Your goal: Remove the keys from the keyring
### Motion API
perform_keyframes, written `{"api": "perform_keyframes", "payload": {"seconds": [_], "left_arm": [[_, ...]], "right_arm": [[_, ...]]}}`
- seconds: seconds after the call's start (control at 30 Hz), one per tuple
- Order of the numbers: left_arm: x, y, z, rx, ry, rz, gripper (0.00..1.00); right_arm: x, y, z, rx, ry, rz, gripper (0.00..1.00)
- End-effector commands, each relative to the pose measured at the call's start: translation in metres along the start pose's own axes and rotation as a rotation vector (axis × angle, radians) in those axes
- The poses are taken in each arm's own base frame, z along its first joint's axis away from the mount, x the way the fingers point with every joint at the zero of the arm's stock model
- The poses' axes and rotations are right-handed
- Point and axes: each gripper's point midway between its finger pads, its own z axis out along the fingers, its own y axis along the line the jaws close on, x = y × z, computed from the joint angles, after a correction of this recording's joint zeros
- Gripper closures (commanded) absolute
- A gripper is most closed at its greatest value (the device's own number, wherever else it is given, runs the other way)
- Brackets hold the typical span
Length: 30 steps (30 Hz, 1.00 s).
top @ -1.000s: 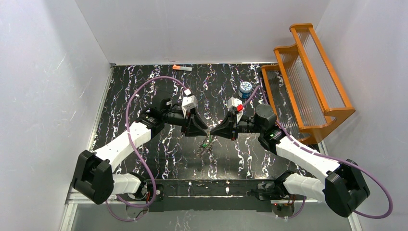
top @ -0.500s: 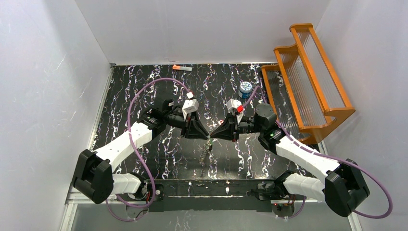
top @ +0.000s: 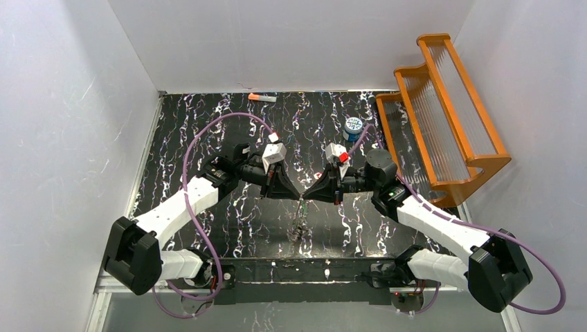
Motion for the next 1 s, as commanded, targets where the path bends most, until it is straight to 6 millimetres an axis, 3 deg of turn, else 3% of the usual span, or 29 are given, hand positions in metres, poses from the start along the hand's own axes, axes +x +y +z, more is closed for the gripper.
{"api": "perform_keyframes", "payload": {"seconds": [0.0, 0.47, 0.67, 0.7, 0.8, 0.97], "left_arm": [[-0.018, -0.017, -0.001, 0.020, -0.020, 0.044, 1.00], [-0.005, 0.033, -0.009, -0.274, 0.009, -0.135, 1.00], [-0.011, 0.030, -0.009, -0.251, -0.014, -0.115, 1.00], [-0.012, 0.028, -0.010, -0.244, -0.014, -0.097, 0.98], [-0.016, 0.017, -0.011, -0.204, -0.020, -0.022, 0.76], [-0.012, 0.009, -0.012, -0.145, 0.022, 0.058, 0.60]], "right_arm": [[-0.029, -0.006, -0.001, 0.047, -0.046, -0.110, 0.99], [-0.022, -0.008, -0.011, 0.101, -0.038, -0.250, 0.99], [-0.019, -0.009, -0.010, 0.090, -0.027, -0.259, 0.99], [-0.020, -0.008, -0.010, 0.083, -0.028, -0.264, 0.99], [-0.022, -0.005, -0.009, 0.065, -0.030, -0.275, 0.99], [-0.024, 0.000, -0.008, 0.028, -0.032, -0.283, 0.99]]}}
